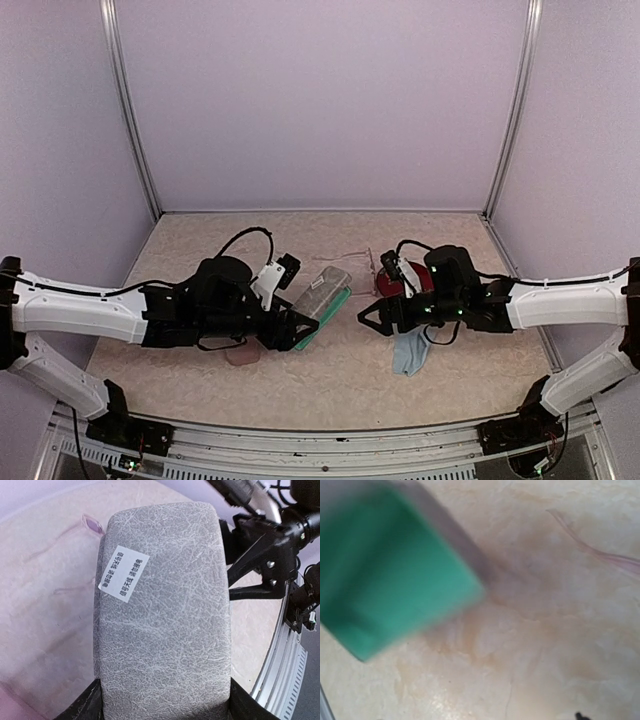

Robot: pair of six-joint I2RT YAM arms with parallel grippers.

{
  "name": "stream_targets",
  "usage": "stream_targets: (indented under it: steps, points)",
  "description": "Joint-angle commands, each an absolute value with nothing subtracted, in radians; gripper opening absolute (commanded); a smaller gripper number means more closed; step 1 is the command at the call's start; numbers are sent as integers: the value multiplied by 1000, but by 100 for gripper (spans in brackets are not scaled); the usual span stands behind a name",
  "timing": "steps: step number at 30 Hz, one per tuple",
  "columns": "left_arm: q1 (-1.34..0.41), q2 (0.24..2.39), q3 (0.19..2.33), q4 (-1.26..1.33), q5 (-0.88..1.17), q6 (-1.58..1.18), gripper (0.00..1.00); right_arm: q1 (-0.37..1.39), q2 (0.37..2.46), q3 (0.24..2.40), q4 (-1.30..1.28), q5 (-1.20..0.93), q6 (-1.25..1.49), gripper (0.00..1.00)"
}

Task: Organize the sunglasses
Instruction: Pass from the left arm to the right

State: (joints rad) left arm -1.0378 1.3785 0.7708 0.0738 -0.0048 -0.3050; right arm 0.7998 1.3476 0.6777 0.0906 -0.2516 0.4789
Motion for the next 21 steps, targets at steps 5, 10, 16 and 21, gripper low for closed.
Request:
stream_targets:
  steps: [5,10,16,21]
  points:
    - [-1134,1283,736,51,-367,-223,0,777,1384,723,62,-248,495,79]
    - [-1140,1284,727,57,-411,-219,0,778,1409,730,63,-256,503,79]
    - [-1134,1301,721,83,-409,-219,0,777,1424,721,92,-281,509,79]
    - [-1031,1252,635,270,-135,-373,0,778,1445,692,239,-377,552,79]
